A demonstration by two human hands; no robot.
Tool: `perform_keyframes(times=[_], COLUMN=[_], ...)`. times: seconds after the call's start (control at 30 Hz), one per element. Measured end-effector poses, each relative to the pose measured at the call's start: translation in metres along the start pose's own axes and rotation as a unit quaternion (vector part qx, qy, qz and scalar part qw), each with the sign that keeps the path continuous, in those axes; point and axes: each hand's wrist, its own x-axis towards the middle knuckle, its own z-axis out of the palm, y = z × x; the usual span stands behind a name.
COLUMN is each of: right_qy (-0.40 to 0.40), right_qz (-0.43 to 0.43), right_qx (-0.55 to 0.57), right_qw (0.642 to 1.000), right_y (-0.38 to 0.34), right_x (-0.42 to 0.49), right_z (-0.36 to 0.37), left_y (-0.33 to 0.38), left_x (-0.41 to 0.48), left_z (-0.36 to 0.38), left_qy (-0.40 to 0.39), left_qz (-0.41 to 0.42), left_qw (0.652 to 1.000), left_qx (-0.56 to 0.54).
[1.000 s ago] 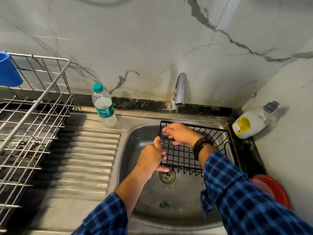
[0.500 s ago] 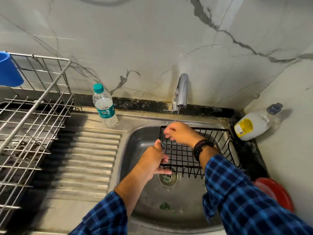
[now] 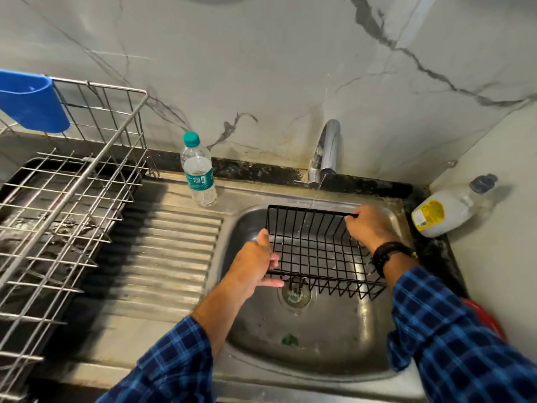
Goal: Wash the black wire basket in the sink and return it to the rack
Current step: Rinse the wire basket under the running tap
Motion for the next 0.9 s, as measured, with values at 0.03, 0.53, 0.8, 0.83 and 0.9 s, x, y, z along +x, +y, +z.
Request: perform_keyframes(times=[0.03, 0.53, 0.8, 0.83, 0.9], right_qy=[0.024, -0.018, 0.056, 0.054, 0.039], right_qz=[-0.029, -0.164, -0.095, -0.108, -0.136], right_qx=[-0.049, -0.07, 0.013, 0.009, 0.017], right_qw=[0.998, 0.984, 0.994, 0.993, 0.99], right_y=[-0.008, 0.003, 0.008, 0.004, -0.005], right_x=[-0.009, -0.014, -0.013, -0.02, -0.029], right_z=[0.001, -0.023, -0.026, -0.02, -0.002], left_y=[0.0, -0.014, 0.002, 0.002, -0.001], left_x=[-0.002, -0.016, -0.014, -0.015, -0.017], left_z=[0.001, -0.011, -0.007, -0.01, -0.017], left_qy=[0.002, 0.037, 0.061, 0.068, 0.075], left_qz=[0.004, -0.017, 0.04, 0.055, 0.08], left_qw=[1.0, 0.999, 0.995, 0.994, 0.992], left_qx=[0.008, -0.011, -0.064, -0.069, -0.068])
